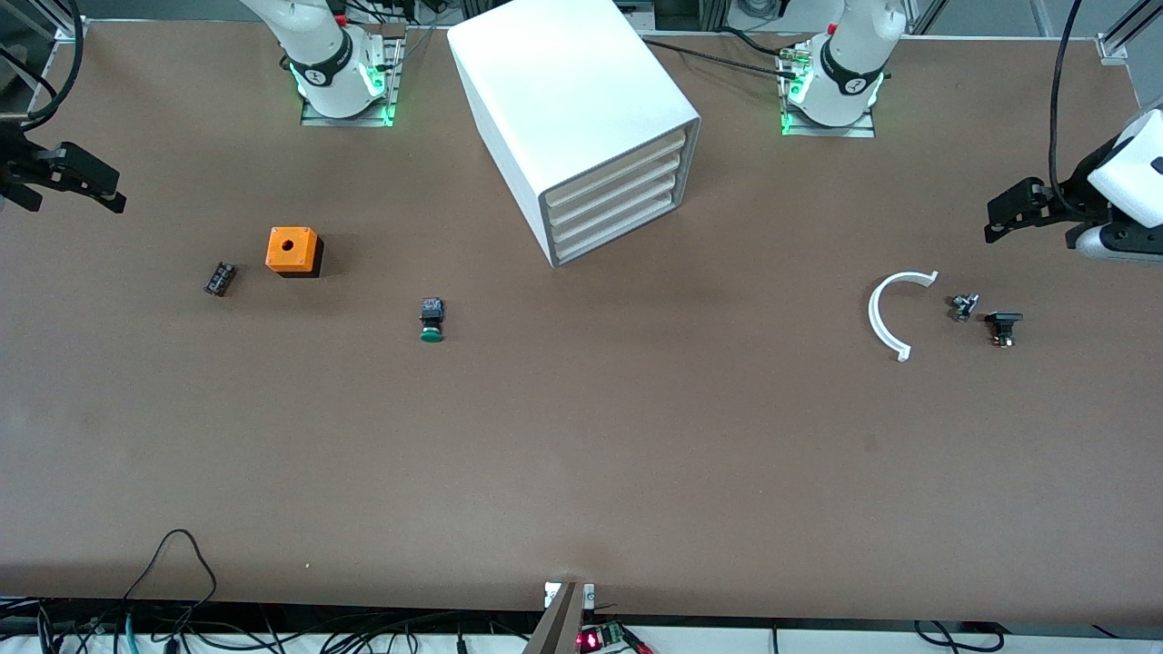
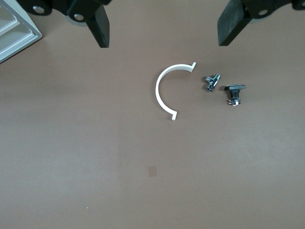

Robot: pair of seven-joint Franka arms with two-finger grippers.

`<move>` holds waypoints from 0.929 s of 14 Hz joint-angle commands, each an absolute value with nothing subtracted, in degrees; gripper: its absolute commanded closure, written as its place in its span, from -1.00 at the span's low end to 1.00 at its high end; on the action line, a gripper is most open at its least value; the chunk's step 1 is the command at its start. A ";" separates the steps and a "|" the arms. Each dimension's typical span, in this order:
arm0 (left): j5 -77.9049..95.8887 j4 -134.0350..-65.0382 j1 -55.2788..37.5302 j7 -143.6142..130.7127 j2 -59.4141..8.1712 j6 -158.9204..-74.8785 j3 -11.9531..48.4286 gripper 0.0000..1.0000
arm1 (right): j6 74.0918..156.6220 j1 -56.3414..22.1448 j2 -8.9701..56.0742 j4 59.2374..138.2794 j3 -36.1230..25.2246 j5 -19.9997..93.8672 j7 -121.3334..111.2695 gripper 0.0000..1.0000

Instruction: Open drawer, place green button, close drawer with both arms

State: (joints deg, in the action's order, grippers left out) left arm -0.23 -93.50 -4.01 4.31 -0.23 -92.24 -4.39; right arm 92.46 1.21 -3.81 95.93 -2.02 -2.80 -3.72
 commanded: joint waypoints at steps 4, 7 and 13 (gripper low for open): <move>-1.14 -91.06 -3.69 5.01 -1.32 -91.32 -3.69 -1.00 | 92.02 1.14 -4.13 95.80 -1.67 -2.29 -4.83 -1.00; -1.05 -91.05 -3.78 5.10 -1.32 -91.14 -3.60 -1.00 | 91.85 1.05 -4.13 95.28 -1.76 -2.29 -4.31 -1.00; -0.88 -90.97 -3.78 5.27 -1.41 -91.05 -3.60 -1.00 | 91.67 0.79 -1.93 95.18 -1.50 -2.11 -4.13 -1.00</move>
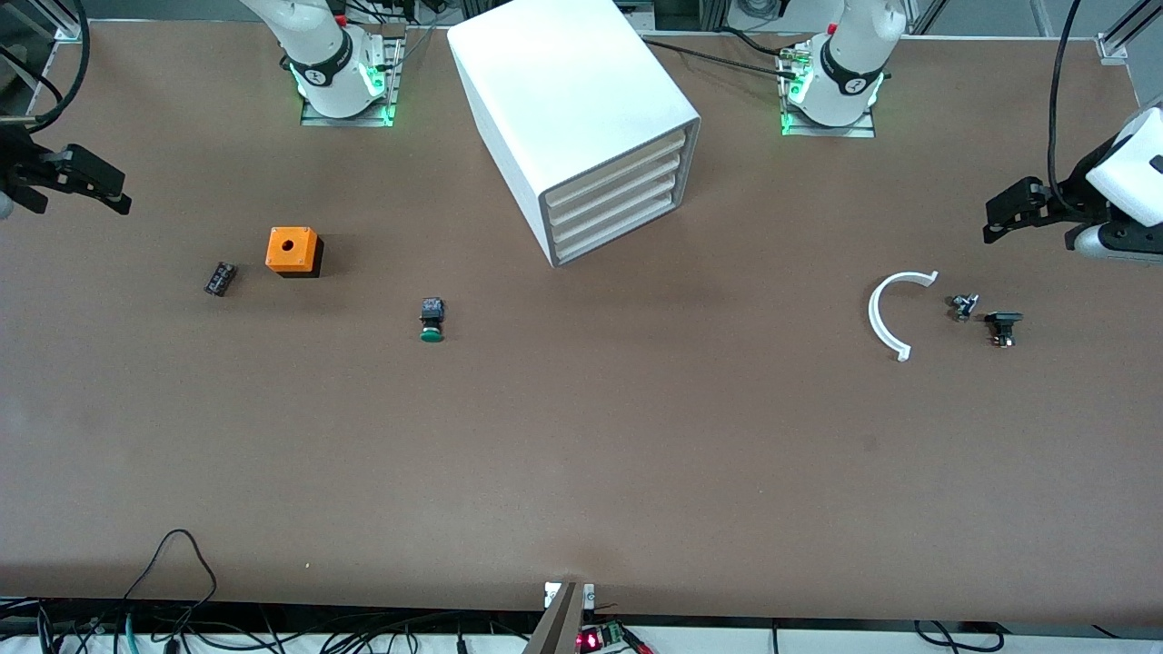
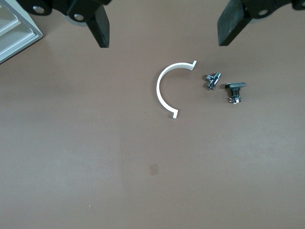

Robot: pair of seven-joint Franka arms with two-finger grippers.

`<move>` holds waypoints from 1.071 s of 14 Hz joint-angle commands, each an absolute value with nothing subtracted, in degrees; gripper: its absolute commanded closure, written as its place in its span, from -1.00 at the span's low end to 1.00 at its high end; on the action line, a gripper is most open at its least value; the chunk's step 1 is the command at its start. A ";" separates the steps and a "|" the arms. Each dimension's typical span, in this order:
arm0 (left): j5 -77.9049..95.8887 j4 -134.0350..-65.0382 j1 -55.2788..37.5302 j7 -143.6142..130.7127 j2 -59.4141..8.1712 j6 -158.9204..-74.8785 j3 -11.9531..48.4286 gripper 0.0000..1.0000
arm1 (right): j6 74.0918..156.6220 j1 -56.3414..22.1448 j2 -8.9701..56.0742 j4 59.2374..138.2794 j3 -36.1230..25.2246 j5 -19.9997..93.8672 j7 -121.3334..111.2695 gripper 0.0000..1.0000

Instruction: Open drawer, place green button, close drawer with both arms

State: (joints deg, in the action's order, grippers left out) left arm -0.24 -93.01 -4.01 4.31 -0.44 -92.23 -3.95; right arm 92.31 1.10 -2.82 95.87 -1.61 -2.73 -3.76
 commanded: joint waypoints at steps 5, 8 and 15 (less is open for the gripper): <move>0.43 -90.97 -5.01 5.19 -2.19 -91.58 -3.34 -1.00 | 90.00 0.88 0.08 95.62 -1.58 -1.85 -3.78 -1.00; 0.88 -91.41 -6.58 5.80 -4.39 -92.28 -3.34 -1.00 | 91.49 0.53 3.68 95.36 -1.50 -1.58 -3.78 -1.00; 7.97 -95.09 -7.03 5.98 -15.37 -94.93 -1.67 -1.00 | 97.47 -6.32 11.32 95.45 -1.49 -1.49 1.93 -1.00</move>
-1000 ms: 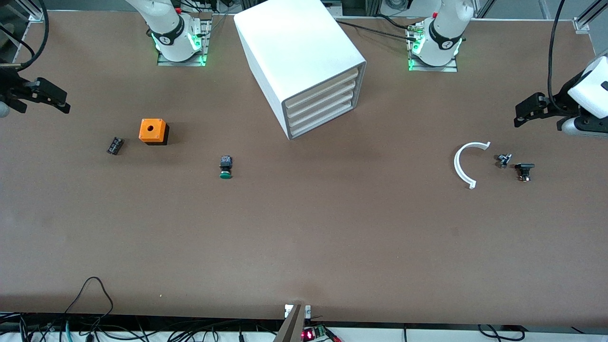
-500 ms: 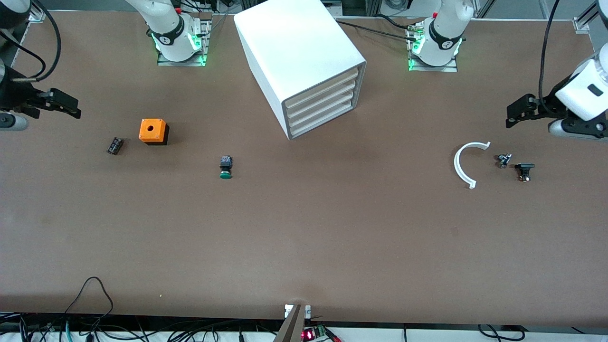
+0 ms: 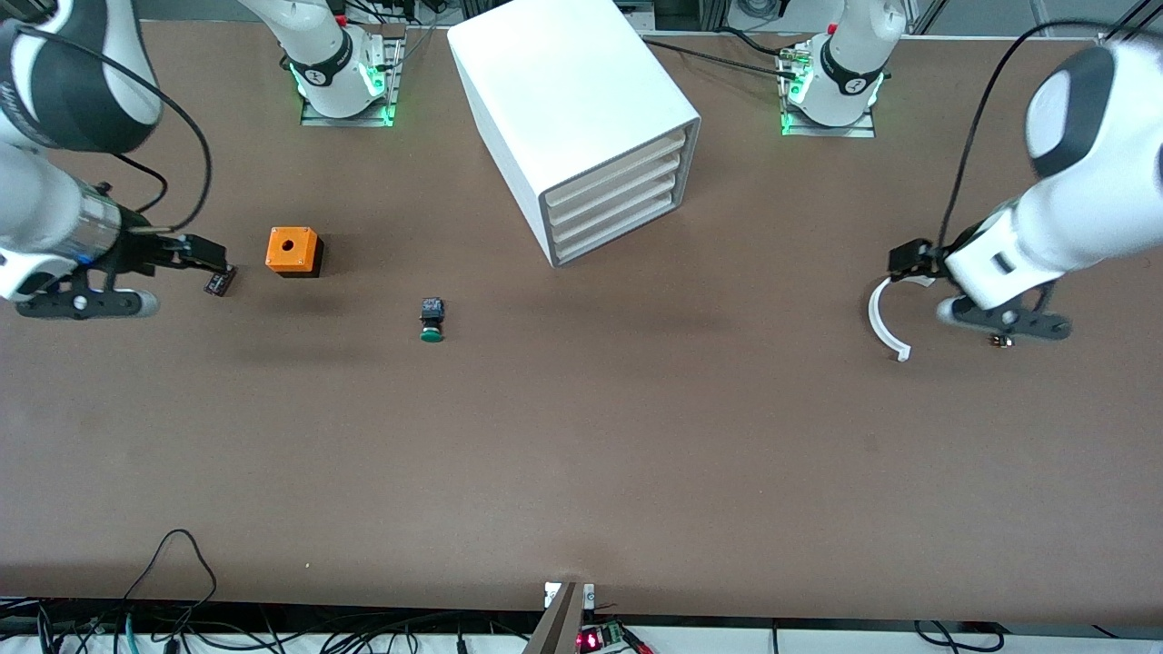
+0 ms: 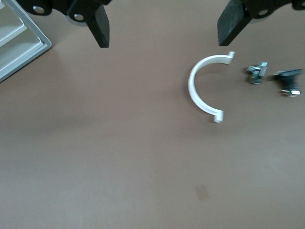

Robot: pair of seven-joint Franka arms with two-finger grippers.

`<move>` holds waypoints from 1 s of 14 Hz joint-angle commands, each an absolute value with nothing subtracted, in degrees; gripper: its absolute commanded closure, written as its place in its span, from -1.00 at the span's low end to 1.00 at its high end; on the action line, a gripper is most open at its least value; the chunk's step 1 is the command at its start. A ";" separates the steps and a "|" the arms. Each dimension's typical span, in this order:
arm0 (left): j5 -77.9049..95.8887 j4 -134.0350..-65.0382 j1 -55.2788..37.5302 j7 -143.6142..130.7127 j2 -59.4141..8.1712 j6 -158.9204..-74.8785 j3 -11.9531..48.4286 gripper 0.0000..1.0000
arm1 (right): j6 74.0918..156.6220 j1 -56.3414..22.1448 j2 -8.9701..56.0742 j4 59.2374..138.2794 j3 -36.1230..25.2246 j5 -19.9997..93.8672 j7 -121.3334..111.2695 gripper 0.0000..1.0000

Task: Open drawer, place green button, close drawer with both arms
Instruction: 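Reach the right gripper to the green button while the left gripper reaches the drawer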

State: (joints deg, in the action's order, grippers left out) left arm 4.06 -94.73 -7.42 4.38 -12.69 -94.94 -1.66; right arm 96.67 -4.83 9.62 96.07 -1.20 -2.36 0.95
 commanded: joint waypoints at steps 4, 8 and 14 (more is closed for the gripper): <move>23.25 -100.35 -6.77 11.50 -19.59 -95.45 -1.67 -1.00 | 106.23 -8.09 15.47 98.86 0.08 1.93 5.86 -1.00; 41.18 -107.56 -7.12 12.82 -22.23 -98.43 1.39 -1.00 | 118.88 -8.09 15.38 108.78 4.74 1.67 8.00 -1.00; 60.88 -115.48 -10.62 32.39 -26.89 -100.02 3.52 -1.00 | 131.03 -8.26 18.54 115.05 10.45 1.58 14.23 -1.00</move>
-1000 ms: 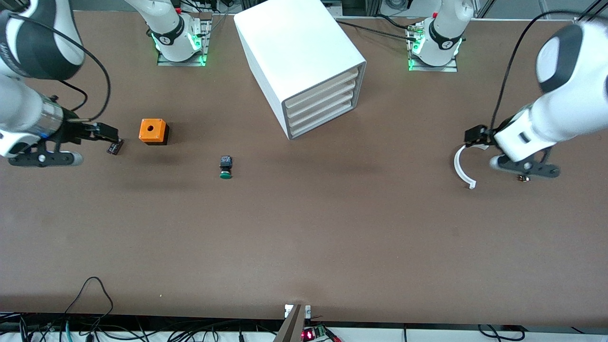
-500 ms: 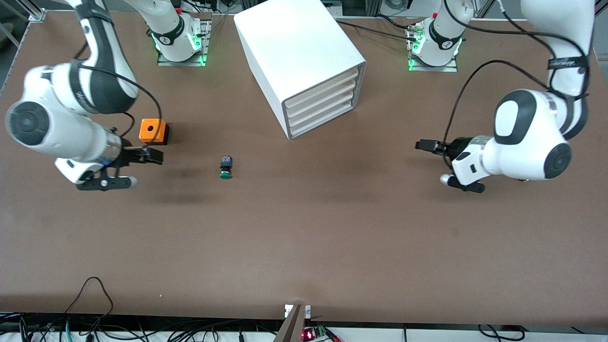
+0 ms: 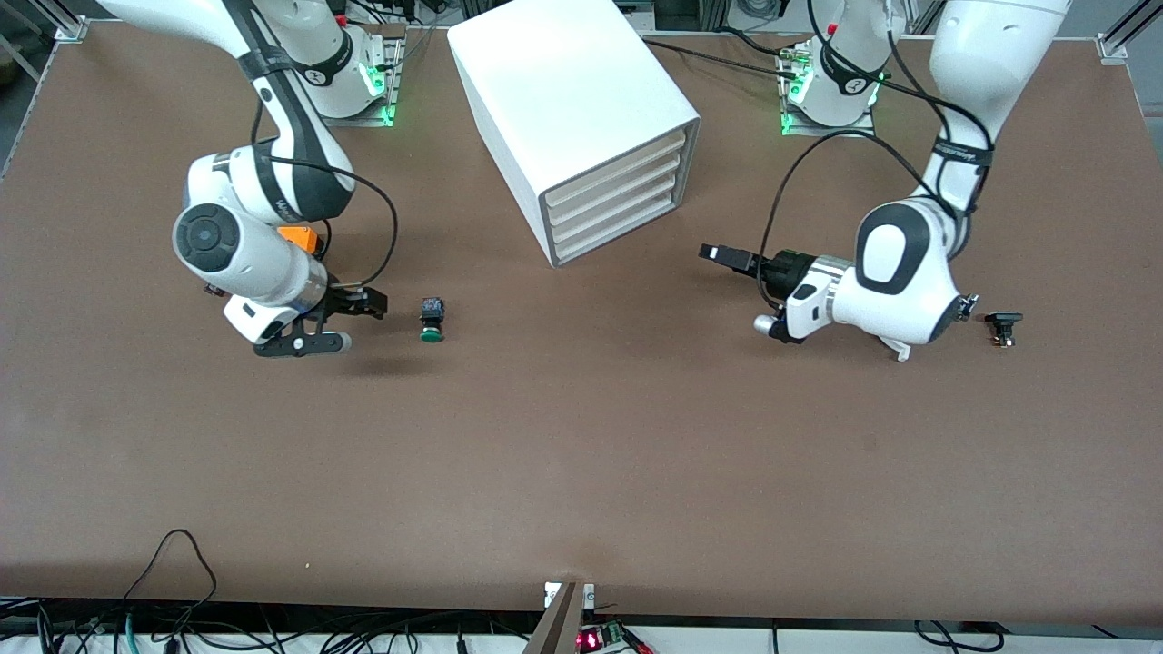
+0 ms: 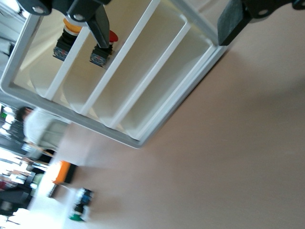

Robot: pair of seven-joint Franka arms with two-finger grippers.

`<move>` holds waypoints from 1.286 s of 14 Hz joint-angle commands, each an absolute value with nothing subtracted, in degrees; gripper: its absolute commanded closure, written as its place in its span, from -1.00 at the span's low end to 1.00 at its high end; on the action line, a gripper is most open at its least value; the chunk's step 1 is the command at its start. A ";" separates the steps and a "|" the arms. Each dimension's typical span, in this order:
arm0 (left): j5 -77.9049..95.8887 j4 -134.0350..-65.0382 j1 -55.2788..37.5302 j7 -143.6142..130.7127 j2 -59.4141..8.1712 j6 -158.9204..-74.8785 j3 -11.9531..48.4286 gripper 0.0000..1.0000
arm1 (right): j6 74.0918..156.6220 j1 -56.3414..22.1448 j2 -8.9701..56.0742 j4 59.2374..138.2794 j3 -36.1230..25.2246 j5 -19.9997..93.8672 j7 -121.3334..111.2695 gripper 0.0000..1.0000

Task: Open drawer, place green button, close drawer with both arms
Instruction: 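Reach the right gripper to the green button while the left gripper reaches the drawer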

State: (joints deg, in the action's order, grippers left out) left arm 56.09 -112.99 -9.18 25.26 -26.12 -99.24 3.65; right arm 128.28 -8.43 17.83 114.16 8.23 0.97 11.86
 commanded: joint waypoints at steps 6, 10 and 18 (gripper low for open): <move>68.98 -121.90 -15.55 40.61 -29.53 -110.02 6.93 -1.00 | 142.54 -9.84 22.05 121.02 11.34 0.44 15.12 -1.00; 72.16 -123.13 -17.84 40.69 -30.14 -111.53 8.43 -1.00 | 145.72 -11.77 23.99 122.08 11.34 0.18 19.06 -1.00; 73.83 -124.72 -20.21 39.82 -31.03 -113.82 11.25 0.82 | 155.12 -11.95 26.54 127.09 11.34 0.18 19.25 -1.00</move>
State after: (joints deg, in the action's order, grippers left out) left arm 71.90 -124.11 -19.58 38.96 -31.36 -112.83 10.44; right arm 152.18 -11.92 26.16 125.44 11.22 0.86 18.06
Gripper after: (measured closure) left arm 0.304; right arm 0.000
